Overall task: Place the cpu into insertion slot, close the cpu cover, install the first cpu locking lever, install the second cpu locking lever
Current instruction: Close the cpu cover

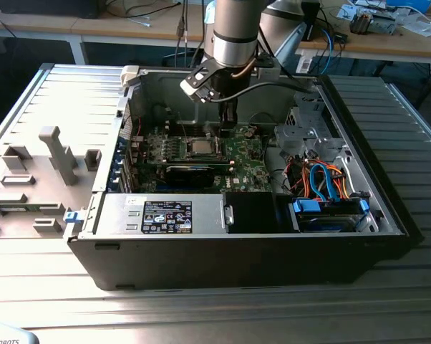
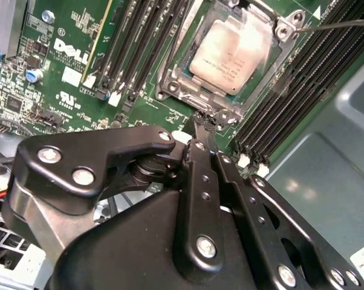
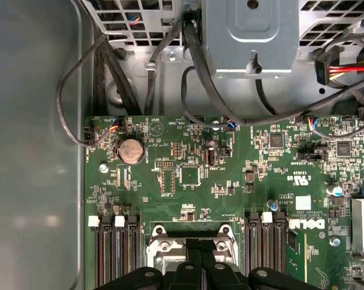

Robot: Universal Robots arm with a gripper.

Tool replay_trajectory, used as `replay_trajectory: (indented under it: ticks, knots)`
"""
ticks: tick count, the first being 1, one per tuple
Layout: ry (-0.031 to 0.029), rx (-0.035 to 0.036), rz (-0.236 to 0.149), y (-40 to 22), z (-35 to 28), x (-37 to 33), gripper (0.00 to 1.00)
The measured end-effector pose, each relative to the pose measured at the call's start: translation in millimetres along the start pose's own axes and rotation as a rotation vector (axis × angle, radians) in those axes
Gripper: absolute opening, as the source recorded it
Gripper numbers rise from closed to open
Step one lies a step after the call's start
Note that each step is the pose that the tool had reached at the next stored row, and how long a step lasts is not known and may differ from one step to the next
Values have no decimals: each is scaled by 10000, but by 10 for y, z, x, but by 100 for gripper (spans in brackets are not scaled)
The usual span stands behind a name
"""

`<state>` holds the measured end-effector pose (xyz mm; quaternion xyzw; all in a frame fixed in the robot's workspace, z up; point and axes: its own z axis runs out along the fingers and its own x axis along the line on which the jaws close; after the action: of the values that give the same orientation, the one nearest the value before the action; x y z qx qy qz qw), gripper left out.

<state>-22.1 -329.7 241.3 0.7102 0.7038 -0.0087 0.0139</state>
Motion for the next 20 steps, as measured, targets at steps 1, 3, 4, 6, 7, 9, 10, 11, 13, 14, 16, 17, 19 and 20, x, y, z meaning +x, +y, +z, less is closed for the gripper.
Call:
replay_trajectory:
  ticks: [1,3,4,6,7,9,10,11,13,14,16,17,19,20]
  knots:
    - [0,0,0,-7,0,0,11]
    - [0,0,-1,-20,2,0,11]
    - [-1,0,0,-25,3,-1,11]
    - [1,0,-1,-47,11,0,11]
    - [1,5,0,-56,20,0,11]
    - [-1,142,-5,-57,44,1,11]
    - [0,179,-7,-62,51,1,11]
    - [4,180,-12,-67,53,1,11]
    - [72,180,-25,-123,58,1,11]
    - [70,180,-26,-184,57,0,11]
    - [70,180,-25,-215,57,0,11]
    - [70,180,-25,-229,57,0,11]
    - [70,180,-26,-269,57,-1,11]
    - [70,180,-26,-287,57,-1,11]
